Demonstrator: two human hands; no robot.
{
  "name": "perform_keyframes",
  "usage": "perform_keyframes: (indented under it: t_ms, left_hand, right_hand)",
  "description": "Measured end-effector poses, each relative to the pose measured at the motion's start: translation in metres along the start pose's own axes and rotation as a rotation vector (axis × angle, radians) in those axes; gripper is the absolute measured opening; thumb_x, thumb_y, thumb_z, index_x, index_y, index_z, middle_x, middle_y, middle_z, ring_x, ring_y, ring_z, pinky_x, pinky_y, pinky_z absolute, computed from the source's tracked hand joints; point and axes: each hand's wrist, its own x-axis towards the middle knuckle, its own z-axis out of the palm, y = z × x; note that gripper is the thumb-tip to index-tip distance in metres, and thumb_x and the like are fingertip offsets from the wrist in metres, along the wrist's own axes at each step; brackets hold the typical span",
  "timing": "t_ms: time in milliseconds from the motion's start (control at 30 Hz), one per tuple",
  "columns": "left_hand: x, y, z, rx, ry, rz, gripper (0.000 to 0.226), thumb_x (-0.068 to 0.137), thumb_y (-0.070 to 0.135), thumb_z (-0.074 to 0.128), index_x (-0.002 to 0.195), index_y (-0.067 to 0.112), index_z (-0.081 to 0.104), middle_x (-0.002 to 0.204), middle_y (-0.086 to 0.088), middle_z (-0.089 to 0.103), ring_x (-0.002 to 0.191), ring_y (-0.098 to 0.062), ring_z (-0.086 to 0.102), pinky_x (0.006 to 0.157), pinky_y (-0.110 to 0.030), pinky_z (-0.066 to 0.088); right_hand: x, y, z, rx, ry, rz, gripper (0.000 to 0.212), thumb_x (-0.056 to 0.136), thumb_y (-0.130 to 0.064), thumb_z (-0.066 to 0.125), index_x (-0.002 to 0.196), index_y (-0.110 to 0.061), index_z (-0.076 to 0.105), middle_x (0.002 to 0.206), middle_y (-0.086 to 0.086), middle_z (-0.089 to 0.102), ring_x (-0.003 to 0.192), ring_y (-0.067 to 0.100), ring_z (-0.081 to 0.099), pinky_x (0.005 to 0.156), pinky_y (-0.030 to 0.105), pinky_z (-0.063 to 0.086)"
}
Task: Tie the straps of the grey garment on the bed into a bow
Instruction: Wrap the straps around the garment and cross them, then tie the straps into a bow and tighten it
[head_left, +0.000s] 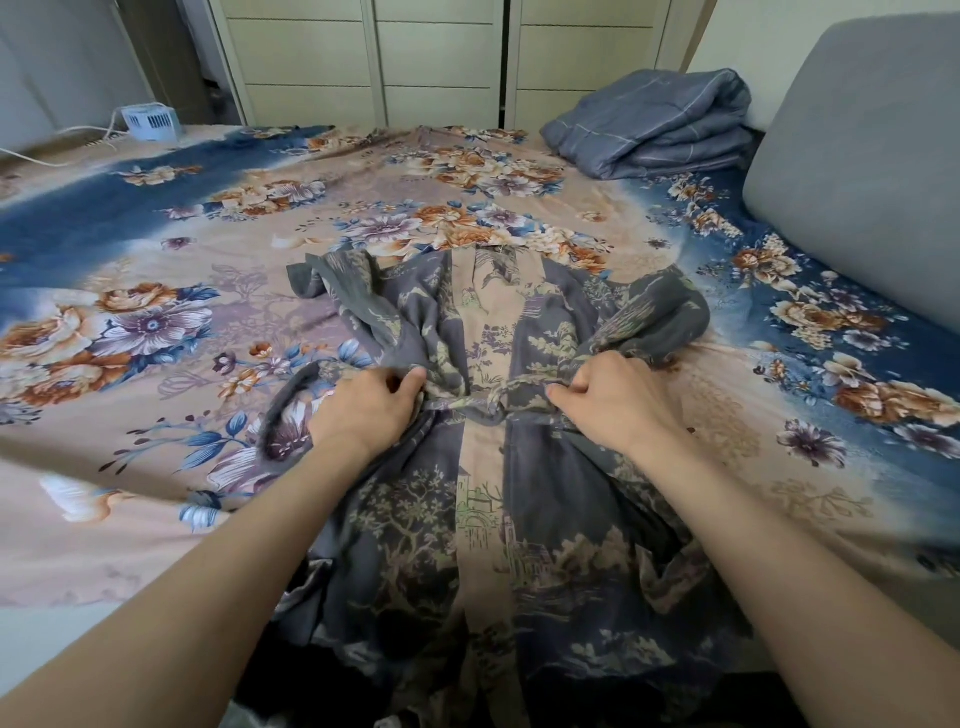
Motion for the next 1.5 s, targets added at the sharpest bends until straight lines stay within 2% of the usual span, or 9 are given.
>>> perform_keyframes:
  t_ms: [167,267,333,467,633,967,1200,1400,1500]
  left_hand:
    - [0.005,0.013,0.001,-0.304,0.166,0.040,0.040,0.086,0.058,0.057,0.101,0.021,0.062,0.109,-0.011,0.070,0.103,-0.037,0.065,0.089,-0.047,0.054]
    - [0.003,0.030,-0.001,-0.551,0.258,0.093,0.023,0.099,0.031,0.058,0.079,0.019,0.053,0.079,-0.001,0.065,0.077,-0.019,0.065,0.079,-0.036,0.053]
    - [-0.003,0.044,-0.004,-0.887,0.152,0.063,0.026,0.106,0.021,0.046,0.081,0.015,0.047,0.070,0.000,0.066,0.062,-0.005,0.065,0.070,-0.027,0.055]
    - [-0.011,0.058,-0.009,-1.411,-0.136,0.021,0.023,0.110,0.016,0.031,0.092,0.010,0.043,0.068,-0.007,0.061,0.054,-0.019,0.062,0.056,-0.031,0.059]
    - [-0.003,0.049,-0.011,-1.383,-0.146,-0.013,0.027,0.109,0.017,0.035,0.085,0.019,0.046,0.058,0.007,0.037,0.041,-0.006,0.030,0.042,-0.019,0.039]
    - [0.011,0.010,0.002,-0.991,0.010,-0.161,0.027,0.104,0.011,0.042,0.080,0.015,0.054,0.056,0.002,0.043,0.042,-0.010,0.035,0.039,-0.018,0.031]
    - [-0.003,0.026,-0.013,-1.037,-0.018,-0.058,0.024,0.106,0.011,0.038,0.090,0.010,0.055,0.065,-0.004,0.052,0.048,-0.016,0.037,0.039,-0.019,0.039]
    - [-0.021,0.063,-0.042,-1.259,-0.213,0.123,0.039,0.096,0.002,0.028,0.112,0.004,0.064,0.088,-0.013,0.077,0.069,-0.021,0.067,0.070,-0.032,0.058]
    - [-0.028,0.076,-0.045,-1.267,-0.247,0.228,0.038,0.095,-0.005,0.031,0.115,0.005,0.062,0.103,-0.016,0.078,0.080,-0.022,0.072,0.076,-0.035,0.060]
  right_hand:
    - [-0.004,-0.016,0.006,0.190,-0.111,-0.014,0.062,0.089,-0.064,0.059,0.054,-0.013,0.054,0.050,0.001,0.053,0.054,0.024,0.057,0.056,0.033,0.044]
    - [-0.006,-0.031,0.011,0.600,-0.215,0.040,0.049,0.089,-0.052,0.067,0.087,-0.004,0.076,0.082,0.013,0.075,0.065,0.019,0.065,0.067,0.038,0.053]
    - [-0.008,-0.042,0.012,0.839,-0.273,0.110,0.034,0.091,-0.041,0.070,0.102,-0.010,0.076,0.094,0.008,0.076,0.069,0.011,0.065,0.062,0.028,0.049]
    - [-0.008,-0.052,0.012,1.149,-0.353,0.155,0.019,0.097,-0.026,0.067,0.106,-0.011,0.074,0.097,0.000,0.077,0.071,0.010,0.065,0.056,0.018,0.047]
    - [-0.006,-0.045,0.004,1.336,-0.414,0.246,0.012,0.101,-0.016,0.058,0.103,-0.009,0.067,0.079,0.002,0.073,0.054,0.009,0.058,0.048,0.015,0.044]
    - [0.004,0.000,0.001,0.893,-0.361,0.309,0.022,0.103,-0.011,0.051,0.082,-0.015,0.056,0.062,-0.002,0.053,0.043,0.009,0.031,0.041,0.021,0.018]
    - [0.001,0.013,0.003,0.791,-0.276,0.192,0.018,0.099,-0.014,0.059,0.095,-0.002,0.071,0.073,0.003,0.069,0.054,0.009,0.050,0.048,0.018,0.044]
    - [0.004,-0.009,0.006,0.672,-0.126,-0.006,0.024,0.094,-0.026,0.066,0.078,-0.013,0.079,0.081,0.004,0.079,0.082,0.023,0.071,0.089,0.046,0.058]
    - [0.002,-0.023,0.005,0.873,-0.201,-0.015,0.020,0.100,-0.014,0.058,0.098,-0.005,0.076,0.078,0.006,0.076,0.077,0.022,0.074,0.090,0.043,0.059]
